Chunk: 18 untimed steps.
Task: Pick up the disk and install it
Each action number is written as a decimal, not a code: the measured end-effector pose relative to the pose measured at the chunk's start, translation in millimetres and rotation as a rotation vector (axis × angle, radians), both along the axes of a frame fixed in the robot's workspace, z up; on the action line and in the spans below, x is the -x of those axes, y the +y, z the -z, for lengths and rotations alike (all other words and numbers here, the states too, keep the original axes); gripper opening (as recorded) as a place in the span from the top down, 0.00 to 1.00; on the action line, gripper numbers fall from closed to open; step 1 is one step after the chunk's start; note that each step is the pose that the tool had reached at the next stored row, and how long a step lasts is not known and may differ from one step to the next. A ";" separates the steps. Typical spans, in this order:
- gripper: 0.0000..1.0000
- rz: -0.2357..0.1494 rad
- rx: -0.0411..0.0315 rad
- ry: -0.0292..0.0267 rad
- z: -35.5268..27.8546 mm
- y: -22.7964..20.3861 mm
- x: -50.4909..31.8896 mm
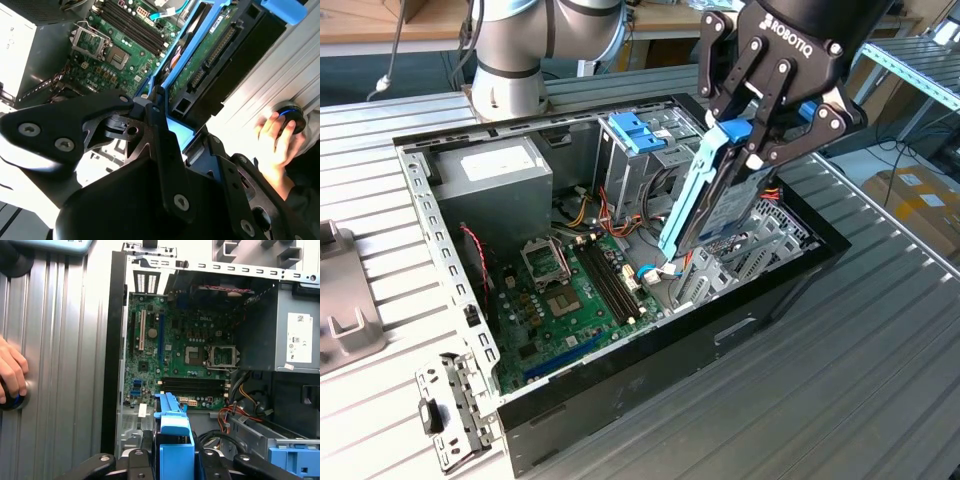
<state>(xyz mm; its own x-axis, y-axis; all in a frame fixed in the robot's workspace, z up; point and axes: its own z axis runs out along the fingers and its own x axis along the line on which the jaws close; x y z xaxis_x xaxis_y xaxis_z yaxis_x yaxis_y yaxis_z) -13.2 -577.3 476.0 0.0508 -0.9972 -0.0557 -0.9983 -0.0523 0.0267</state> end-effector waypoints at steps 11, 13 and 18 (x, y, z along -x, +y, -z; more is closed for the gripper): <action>0.63 0.028 0.0002 0.0006 0.7 0.0 -11.4; 0.63 0.028 0.0001 0.0007 0.8 0.0 -16.1; 0.63 0.028 0.0001 0.0014 1.1 0.0 -27.3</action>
